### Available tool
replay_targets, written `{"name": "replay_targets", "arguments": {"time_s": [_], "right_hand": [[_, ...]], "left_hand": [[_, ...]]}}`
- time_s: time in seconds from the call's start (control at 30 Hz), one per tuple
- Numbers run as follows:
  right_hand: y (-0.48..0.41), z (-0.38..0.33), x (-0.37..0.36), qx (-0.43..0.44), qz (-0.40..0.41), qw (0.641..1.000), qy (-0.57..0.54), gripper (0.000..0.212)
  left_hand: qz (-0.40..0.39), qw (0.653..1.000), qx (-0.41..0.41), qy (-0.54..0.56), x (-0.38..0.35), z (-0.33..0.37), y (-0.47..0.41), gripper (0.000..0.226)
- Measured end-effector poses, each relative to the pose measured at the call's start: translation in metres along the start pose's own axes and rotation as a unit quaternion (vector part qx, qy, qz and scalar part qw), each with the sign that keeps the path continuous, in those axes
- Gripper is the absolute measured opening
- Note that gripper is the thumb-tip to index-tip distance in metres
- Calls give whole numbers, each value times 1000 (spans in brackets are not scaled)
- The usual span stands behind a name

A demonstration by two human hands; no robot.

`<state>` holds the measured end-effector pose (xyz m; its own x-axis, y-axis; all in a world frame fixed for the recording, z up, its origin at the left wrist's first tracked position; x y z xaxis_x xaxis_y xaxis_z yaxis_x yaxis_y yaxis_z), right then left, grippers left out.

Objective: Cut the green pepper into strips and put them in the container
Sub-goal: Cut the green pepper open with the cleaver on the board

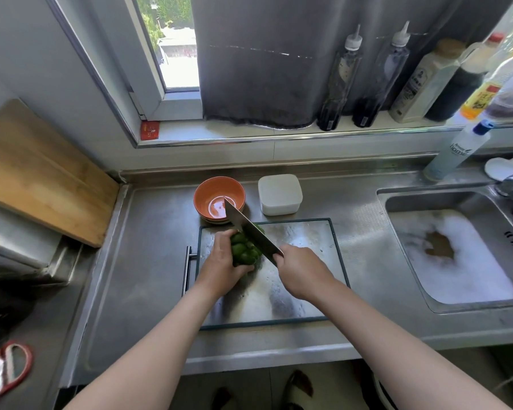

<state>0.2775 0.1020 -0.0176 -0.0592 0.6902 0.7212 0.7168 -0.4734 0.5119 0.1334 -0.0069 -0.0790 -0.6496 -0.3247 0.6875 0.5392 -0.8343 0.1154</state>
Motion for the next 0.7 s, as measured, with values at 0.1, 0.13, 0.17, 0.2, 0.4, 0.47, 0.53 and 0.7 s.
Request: {"name": "replay_targets", "arguments": {"time_s": [0.1, 0.13, 0.17, 0.2, 0.4, 0.47, 0.53, 0.7], "right_hand": [[-2, -9, -2, 8, 0, 1000, 2, 25], [-3, -11, -2, 10, 0, 1000, 3, 26], [-4, -14, -2, 11, -1, 1000, 3, 26], [-5, -17, -2, 12, -1, 1000, 2, 27], [-9, -27, -6, 22, 13, 1000, 0, 30], [-9, -27, -7, 24, 15, 1000, 4, 30], [-8, -27, -6, 31, 17, 999, 5, 31], [0, -16, 9, 68, 57, 996, -3, 30]], "left_hand": [[8, 999, 25, 47, 5, -10, 3, 92], [10, 998, 33, 46, 7, -14, 4, 92], [9, 999, 41, 35, 9, -15, 4, 91], [9, 999, 48, 19, 10, -16, 4, 89], [53, 994, 92, -15, 12, -12, -1, 94], [63, 994, 93, 7, 13, -14, -4, 89], [63, 992, 101, 41, 18, -17, -5, 88], [35, 987, 137, 82, 32, -32, 8, 80]]}}
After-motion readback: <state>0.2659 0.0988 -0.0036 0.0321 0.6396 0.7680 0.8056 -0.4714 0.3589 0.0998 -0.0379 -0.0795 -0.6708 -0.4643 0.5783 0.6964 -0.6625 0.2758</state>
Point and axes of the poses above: each hand's wrist, its own y-axis away from the middle knuckle, its own x-axis out of the back of the hand, z = x × y, the point moved 8 cm from there along -y, towards the middle knuckle, and after that the axes turned 9 degrees about -z, right-handed, at the moved point
